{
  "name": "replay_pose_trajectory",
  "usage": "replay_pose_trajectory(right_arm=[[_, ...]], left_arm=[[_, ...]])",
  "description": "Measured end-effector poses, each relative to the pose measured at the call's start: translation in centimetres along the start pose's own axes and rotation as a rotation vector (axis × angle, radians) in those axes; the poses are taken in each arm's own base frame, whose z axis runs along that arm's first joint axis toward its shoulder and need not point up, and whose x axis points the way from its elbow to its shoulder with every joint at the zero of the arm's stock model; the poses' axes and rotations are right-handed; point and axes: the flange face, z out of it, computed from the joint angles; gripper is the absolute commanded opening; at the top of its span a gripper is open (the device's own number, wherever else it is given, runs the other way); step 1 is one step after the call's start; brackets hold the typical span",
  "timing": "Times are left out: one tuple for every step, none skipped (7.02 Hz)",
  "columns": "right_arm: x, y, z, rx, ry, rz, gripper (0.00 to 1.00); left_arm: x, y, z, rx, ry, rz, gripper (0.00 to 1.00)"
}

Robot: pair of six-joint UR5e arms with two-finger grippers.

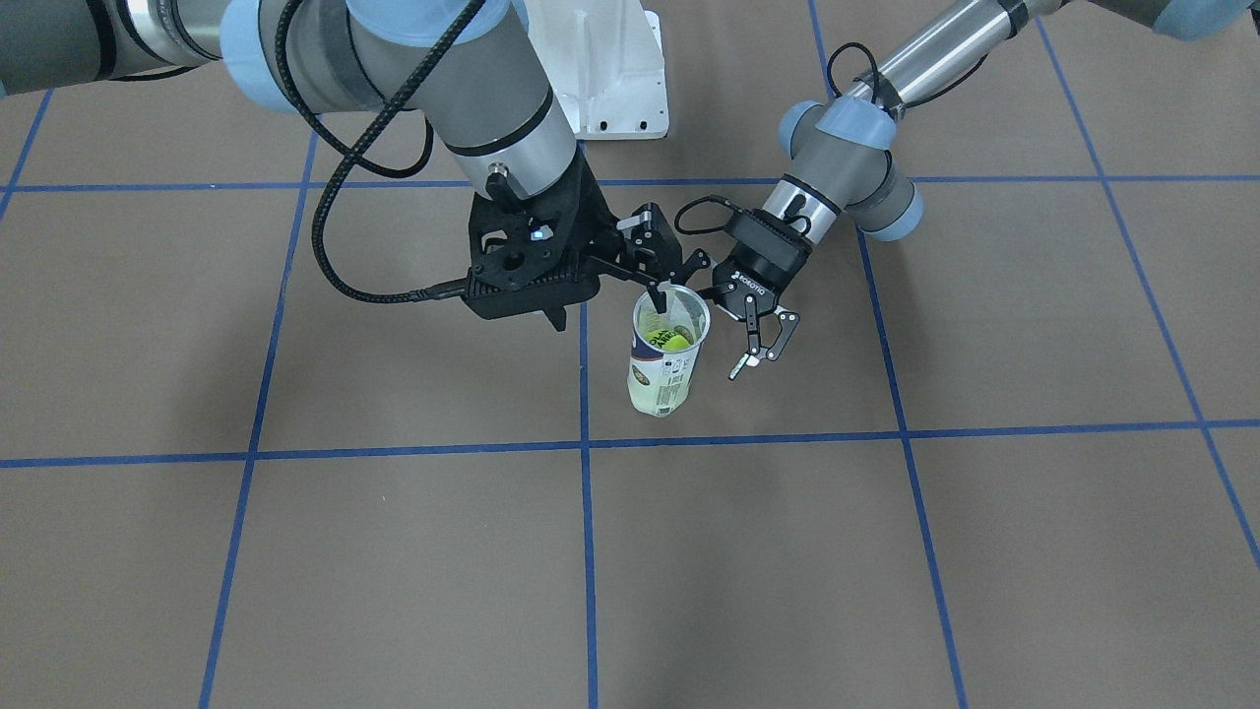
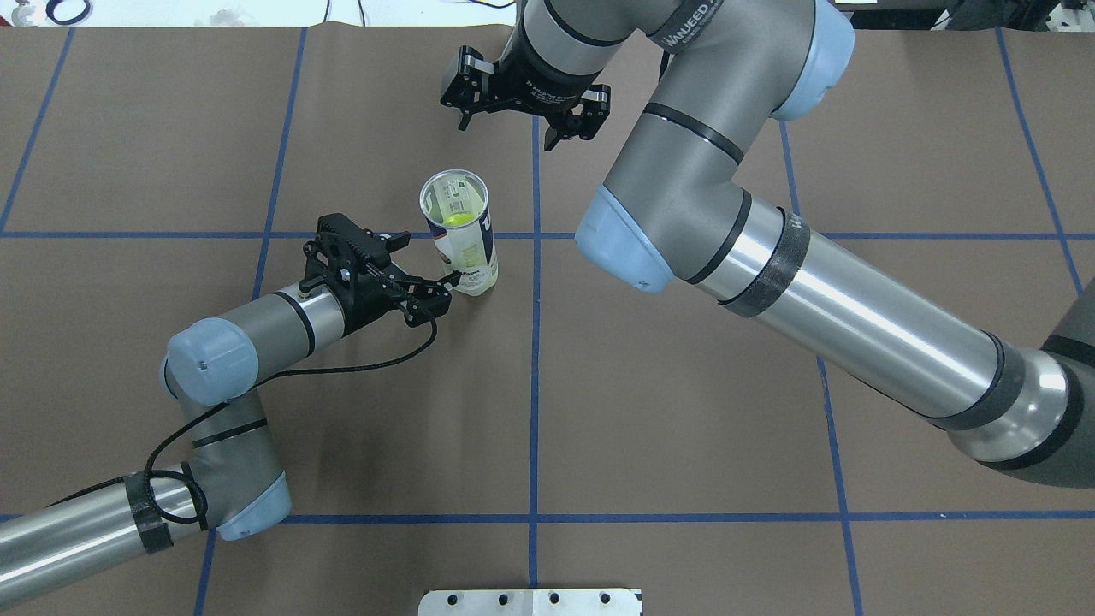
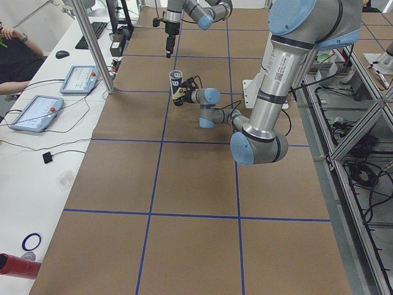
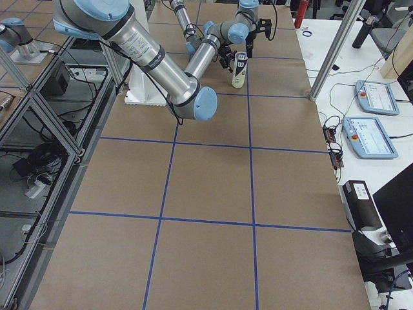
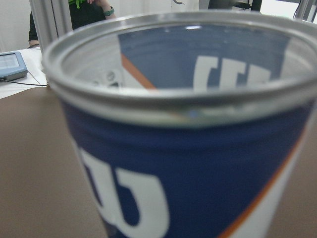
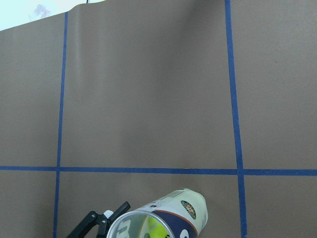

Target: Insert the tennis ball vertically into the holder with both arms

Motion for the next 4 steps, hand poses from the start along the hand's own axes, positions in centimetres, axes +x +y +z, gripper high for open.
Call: replay_pose_trajectory(right_arm=[[0.3, 0.0, -0.3, -0.001, -0.003, 0.001, 0.99], [0.9, 0.0, -0.6, -0.004, -0.007, 0.002, 0.99], [1.6, 0.2, -0.9, -0.004, -0.009, 0.003, 0.99], [2.0, 0.3, -1.0, -0.005, -0.010, 0.004, 0.99]], left_arm=[[-0.2, 0.1, -0.5, -0.001, 0.000, 0.000, 0.99], [-0.8, 0.6, -1.8, -0.005, -0.001, 0.001, 0.99], [-1.4, 1.1, -3.2, -0.009, -0.002, 0.001, 0.99], [-1.8, 1.6, -4.1, -0.014, 0.001, 0.000, 0.99]])
